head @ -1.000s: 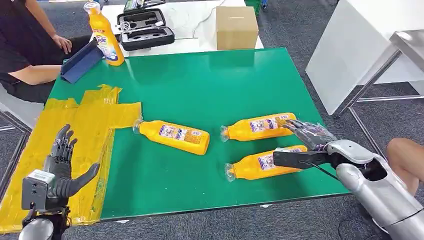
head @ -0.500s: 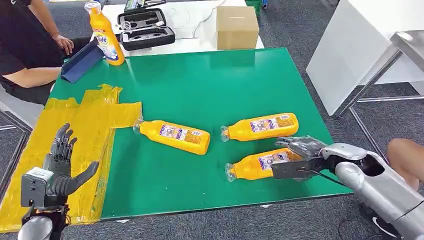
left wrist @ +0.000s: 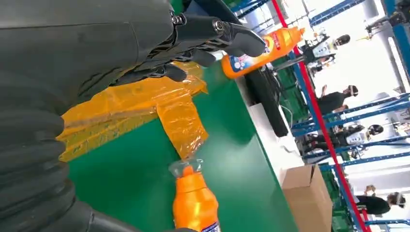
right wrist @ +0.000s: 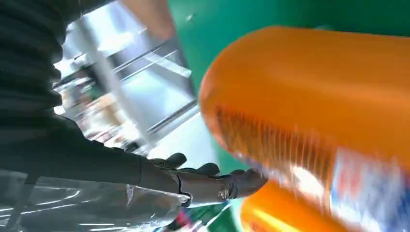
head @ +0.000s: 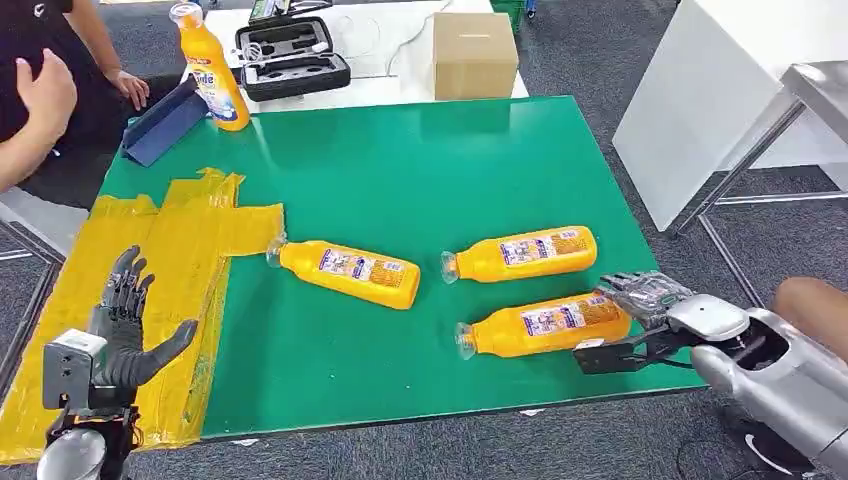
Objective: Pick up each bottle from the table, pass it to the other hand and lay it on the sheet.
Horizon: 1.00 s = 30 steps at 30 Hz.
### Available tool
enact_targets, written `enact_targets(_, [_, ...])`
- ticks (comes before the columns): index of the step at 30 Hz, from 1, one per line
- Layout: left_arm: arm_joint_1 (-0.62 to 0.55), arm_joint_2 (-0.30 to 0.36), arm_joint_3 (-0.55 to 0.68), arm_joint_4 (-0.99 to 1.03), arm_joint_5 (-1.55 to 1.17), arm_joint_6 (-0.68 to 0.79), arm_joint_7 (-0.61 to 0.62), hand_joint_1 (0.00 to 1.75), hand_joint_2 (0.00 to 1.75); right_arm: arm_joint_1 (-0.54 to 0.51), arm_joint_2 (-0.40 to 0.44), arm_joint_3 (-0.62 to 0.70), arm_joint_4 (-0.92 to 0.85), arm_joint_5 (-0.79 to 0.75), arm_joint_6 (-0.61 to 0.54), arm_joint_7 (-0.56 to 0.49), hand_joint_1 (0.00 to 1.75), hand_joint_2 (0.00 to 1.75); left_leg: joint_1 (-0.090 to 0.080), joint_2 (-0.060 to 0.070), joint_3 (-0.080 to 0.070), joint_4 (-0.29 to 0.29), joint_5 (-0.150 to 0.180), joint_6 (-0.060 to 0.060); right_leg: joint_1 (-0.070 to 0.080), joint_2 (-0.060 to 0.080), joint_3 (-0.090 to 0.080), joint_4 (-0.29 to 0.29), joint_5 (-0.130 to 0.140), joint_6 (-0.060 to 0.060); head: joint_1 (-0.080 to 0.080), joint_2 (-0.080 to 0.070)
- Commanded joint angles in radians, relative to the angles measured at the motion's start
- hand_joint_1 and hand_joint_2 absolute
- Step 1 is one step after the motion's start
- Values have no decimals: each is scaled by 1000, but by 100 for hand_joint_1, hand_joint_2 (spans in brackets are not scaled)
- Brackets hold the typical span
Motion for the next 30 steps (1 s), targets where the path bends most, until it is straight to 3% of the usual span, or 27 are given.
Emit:
enact_targets(1, [-22, -1, -19, 51, 3, 4, 20, 0, 175, 106, 303, -104, 321, 157, -167, 45, 0, 175, 2, 3, 7, -2, -1, -1, 2, 2, 6, -4, 0, -1, 0, 0])
enact_targets(19, [-17, -3, -5, 48, 0, -3, 14, 0, 175, 100, 349, -154, 283, 120, -99, -50, 0, 175, 1, 2, 10, -1, -1, -1, 1, 1, 8, -2, 0, -2, 0, 0])
enact_targets(21, [-31, 8, -10, 64, 3, -7, 9, 0, 175, 77, 332, -139, 293, 27, -15, -115, 0, 175, 1, 2, 11, -1, -1, -2, 1, 1, 9, -2, 0, -2, 0, 0])
enact_targets(30, [-37, 11, -13, 72, 4, -7, 7, 0, 175, 71, 324, -130, 293, 18, -14, -117, 0, 175, 1, 1, 13, -1, -1, -2, 2, 0, 11, -2, 0, -2, 0, 0])
